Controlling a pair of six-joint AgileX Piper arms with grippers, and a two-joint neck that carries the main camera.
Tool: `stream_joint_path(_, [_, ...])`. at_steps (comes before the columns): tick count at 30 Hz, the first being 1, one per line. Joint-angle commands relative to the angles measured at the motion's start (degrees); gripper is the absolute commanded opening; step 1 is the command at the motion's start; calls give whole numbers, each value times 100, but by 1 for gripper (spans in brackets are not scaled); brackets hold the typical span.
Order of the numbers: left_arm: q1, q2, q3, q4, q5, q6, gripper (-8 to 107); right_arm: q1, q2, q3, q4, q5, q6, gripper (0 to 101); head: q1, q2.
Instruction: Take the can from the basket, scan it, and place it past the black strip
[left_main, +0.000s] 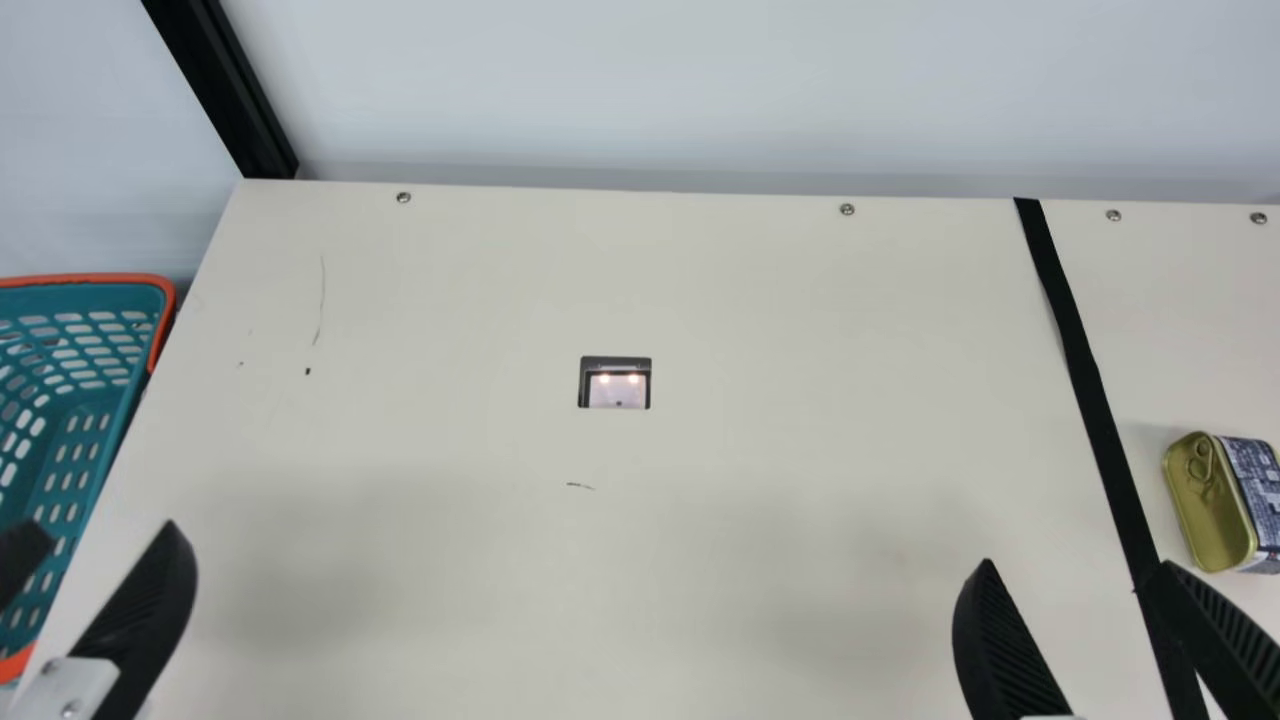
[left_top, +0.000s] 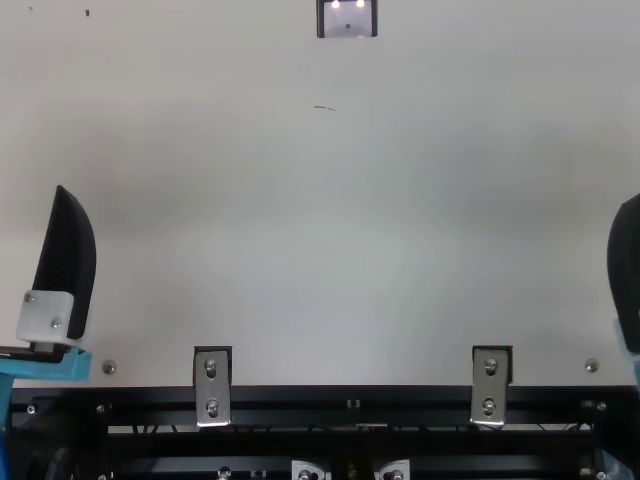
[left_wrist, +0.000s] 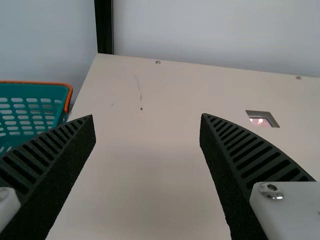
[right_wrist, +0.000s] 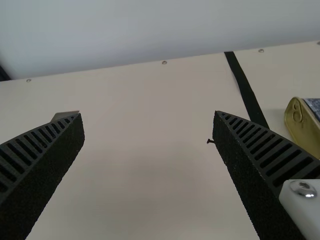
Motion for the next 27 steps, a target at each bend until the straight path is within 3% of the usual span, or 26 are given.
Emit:
stream_joint_path(1, [0, 0, 0, 0, 0, 0, 90, 0, 0, 0, 0, 0, 0, 101, -51, 87])
stream_joint_path(27, [0, 0, 0, 0, -11, 0, 90, -3, 0, 0, 0, -28, 0, 101, -51, 87])
